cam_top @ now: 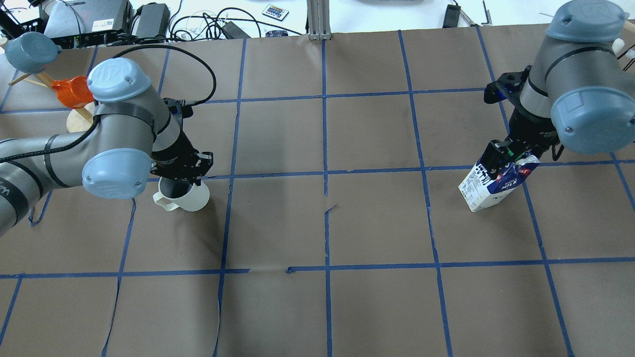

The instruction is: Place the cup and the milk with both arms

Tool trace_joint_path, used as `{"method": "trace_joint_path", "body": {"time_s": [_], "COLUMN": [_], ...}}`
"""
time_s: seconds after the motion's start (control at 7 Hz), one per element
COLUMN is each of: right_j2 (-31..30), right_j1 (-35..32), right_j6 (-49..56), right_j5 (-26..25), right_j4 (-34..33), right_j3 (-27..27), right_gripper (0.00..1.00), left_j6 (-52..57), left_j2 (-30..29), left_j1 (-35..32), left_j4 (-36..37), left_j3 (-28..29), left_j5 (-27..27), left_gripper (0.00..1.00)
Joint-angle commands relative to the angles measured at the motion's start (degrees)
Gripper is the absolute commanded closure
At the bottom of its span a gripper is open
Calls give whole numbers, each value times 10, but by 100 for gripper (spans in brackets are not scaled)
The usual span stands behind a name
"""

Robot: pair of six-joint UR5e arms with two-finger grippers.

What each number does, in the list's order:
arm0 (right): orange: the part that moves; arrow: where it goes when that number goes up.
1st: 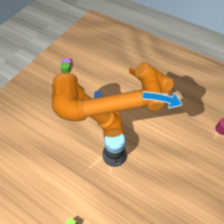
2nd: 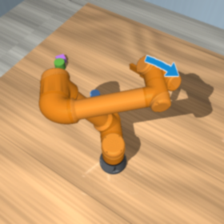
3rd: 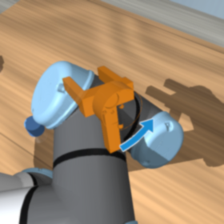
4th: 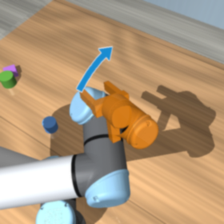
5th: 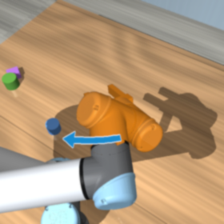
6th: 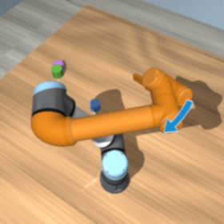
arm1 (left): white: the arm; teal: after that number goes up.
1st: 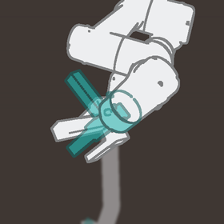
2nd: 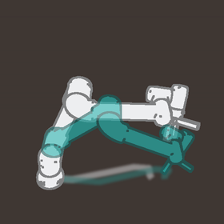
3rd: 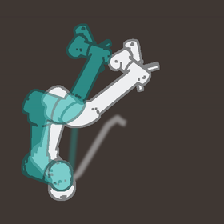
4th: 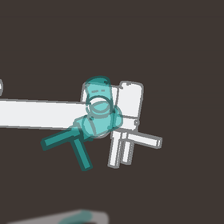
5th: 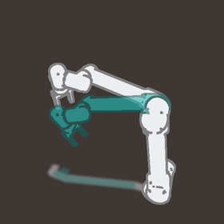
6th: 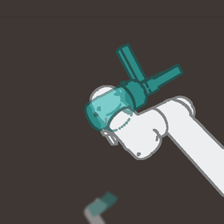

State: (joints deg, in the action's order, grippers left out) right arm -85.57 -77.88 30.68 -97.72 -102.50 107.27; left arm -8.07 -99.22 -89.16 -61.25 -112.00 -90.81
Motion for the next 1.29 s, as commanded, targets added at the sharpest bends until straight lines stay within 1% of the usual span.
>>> {"method": "trace_joint_path", "body": {"time_s": [0.0, 0.14, 0.29, 0.43, 0.57, 0.71, 0.86, 1.0, 1.14], "right_j2": [0, 2, 2, 2, 2, 2, 2, 2, 2], "right_j1": [1, 1, 1, 1, 1, 2, 2, 2, 2], "right_j6": [0, 3, 4, 2, 2, 3, 4, 4, 4], "right_j5": [3, 5, 4, 5, 13, 13, 13, 12, 13], "right_j4": [4, 3, 2, 3, 2, 2, 1, 1, 1], "right_j3": [-2, -4, -4, -4, -4, -5, -5, -7, -13], "right_gripper": [0, 3, 3, 5, 15, 15, 17, 23, 35], "left_j6": [-131, -216, -275, -325, -368, -392, -413, -418, -435], "left_j2": [-11, -17, -20, -29, -43, -56, -67, -75, -75], "left_j1": [-139, -178, -227, -268, -289, -304, -312, -312, -312], "left_j4": [-19, -20, -17, -11, -5, 8, 17, 18, 19], "left_j3": [37, 42, 44, 46, 49, 51, 54, 55, 55], "left_j5": [5, 13, 46, 48, 49, 49, 49, 50, 55], "left_gripper": [100, 100, 100, 100, 100, 100, 100, 85, 15]}}
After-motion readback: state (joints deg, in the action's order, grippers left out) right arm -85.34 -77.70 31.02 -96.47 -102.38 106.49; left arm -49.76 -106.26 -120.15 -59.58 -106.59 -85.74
